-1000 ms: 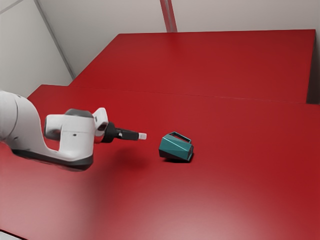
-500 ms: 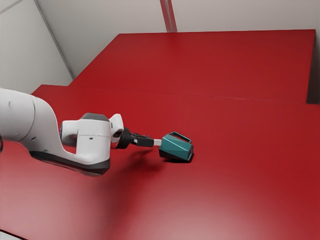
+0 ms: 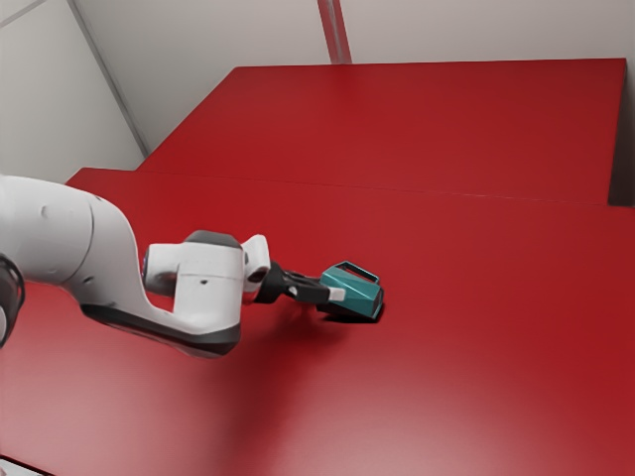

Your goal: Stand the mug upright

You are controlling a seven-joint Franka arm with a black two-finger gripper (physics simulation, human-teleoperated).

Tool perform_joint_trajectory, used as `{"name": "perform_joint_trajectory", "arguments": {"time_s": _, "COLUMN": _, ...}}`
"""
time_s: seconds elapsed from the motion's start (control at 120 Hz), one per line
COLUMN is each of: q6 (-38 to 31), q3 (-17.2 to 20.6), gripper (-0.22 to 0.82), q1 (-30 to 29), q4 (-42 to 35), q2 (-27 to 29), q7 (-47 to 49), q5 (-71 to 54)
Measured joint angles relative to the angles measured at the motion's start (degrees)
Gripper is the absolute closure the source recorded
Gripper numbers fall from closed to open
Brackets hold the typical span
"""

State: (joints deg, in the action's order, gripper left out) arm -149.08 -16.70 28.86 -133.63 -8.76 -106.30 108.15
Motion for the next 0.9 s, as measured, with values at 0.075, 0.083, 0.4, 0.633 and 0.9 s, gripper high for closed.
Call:
{"name": "perform_joint_trajectory", "arguments": {"time_s": 0.075, "q6": -0.08, "q3": 0.0, "gripper": 0.09, "q1": 0.31, "q4": -0.05, "q2": -0.14, "q7": -0.23, "q5": 0.26}}
{"name": "perform_joint_trajectory", "arguments": {"time_s": 0.083, "q6": -0.09, "q3": 0.0, "gripper": 0.1, "q1": 0.36, "q4": -0.06, "q2": -0.14, "q7": -0.25, "q5": 0.28}}
{"name": "perform_joint_trajectory", "arguments": {"time_s": 0.4, "q6": -0.82, "q3": 0.16, "gripper": 0.29, "q1": 0.85, "q4": 0.6, "q2": 0.16, "q7": -0.96, "q5": 0.63}}
{"name": "perform_joint_trajectory", "arguments": {"time_s": 0.633, "q6": -1.28, "q3": 0.18, "gripper": 0.33, "q1": 3.17, "q4": 2.71, "q2": -0.37, "q7": -1.29, "q5": 2.23}}
{"name": "perform_joint_trajectory", "arguments": {"time_s": 0.9, "q6": -2.17, "q3": 0.23, "gripper": 0.5, "q1": 4.37, "q4": 6.9, "q2": -1.5, "q7": -1.44, "q5": 3.25}}
